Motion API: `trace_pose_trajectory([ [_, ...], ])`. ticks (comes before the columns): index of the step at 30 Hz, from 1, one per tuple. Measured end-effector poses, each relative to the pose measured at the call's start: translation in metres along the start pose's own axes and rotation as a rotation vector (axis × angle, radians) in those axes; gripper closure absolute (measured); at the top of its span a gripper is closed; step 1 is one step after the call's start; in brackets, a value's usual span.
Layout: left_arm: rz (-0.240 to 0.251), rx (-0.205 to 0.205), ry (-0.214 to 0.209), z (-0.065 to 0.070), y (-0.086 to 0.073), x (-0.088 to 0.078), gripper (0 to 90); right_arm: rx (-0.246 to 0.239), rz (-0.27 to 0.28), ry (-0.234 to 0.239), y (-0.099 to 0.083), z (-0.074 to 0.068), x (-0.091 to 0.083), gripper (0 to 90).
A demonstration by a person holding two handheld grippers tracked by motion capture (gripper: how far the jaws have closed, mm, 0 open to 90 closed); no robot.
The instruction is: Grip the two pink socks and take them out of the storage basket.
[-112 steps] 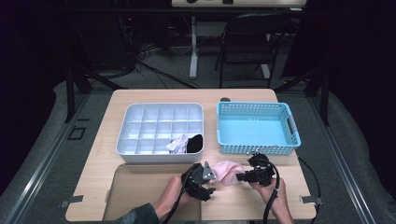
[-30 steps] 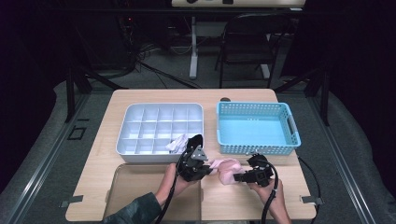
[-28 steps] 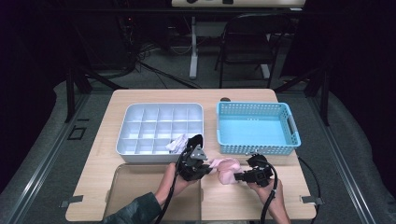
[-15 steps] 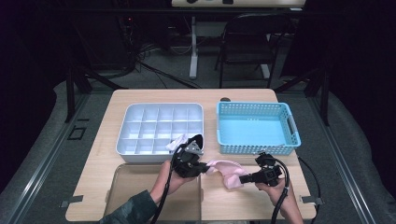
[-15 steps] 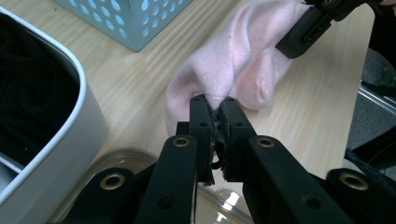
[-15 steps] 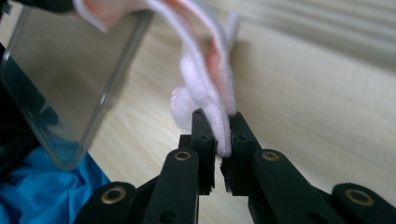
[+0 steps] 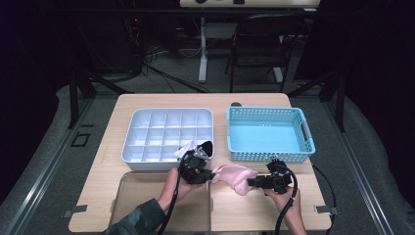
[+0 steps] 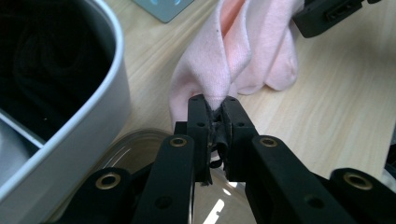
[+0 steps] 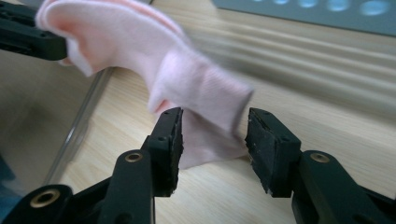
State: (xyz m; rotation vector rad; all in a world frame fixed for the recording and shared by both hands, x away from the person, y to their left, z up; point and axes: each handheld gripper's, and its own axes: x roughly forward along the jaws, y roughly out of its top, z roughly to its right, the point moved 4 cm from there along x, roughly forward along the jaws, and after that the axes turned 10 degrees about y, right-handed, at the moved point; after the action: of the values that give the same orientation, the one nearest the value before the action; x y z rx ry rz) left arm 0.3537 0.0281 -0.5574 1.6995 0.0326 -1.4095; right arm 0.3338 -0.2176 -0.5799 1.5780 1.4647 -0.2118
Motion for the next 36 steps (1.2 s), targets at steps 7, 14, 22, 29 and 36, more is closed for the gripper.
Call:
trace_pose_trajectory([
  [7, -0.011, -0.002, 0.024, -0.005, -0.003, 0.004, 83.1, -0.018, -0.003, 0.028, 0.004, -0.005, 0.022, 76.7],
  [14, -0.022, 0.035, 0.081, -0.006, -0.003, 0.006, 79.3, -0.025, -0.014, 0.021, 0.004, -0.010, 0.017, 85.0],
  [22, -0.038, 0.104, 0.161, 0.001, -0.004, 0.009, 60.3, 0.014, -0.004, 0.029, 0.003, -0.010, 0.008, 84.7],
  [29, -0.049, 0.218, 0.232, 0.018, -0.006, 0.012, 45.4, 0.029, -0.054, 0.039, -0.001, -0.005, 0.006, 84.5],
  [36, -0.016, 0.258, 0.208, 0.031, -0.005, 0.009, 42.1, 0.069, -0.068, 0.039, -0.006, 0.003, -0.002, 84.4],
])
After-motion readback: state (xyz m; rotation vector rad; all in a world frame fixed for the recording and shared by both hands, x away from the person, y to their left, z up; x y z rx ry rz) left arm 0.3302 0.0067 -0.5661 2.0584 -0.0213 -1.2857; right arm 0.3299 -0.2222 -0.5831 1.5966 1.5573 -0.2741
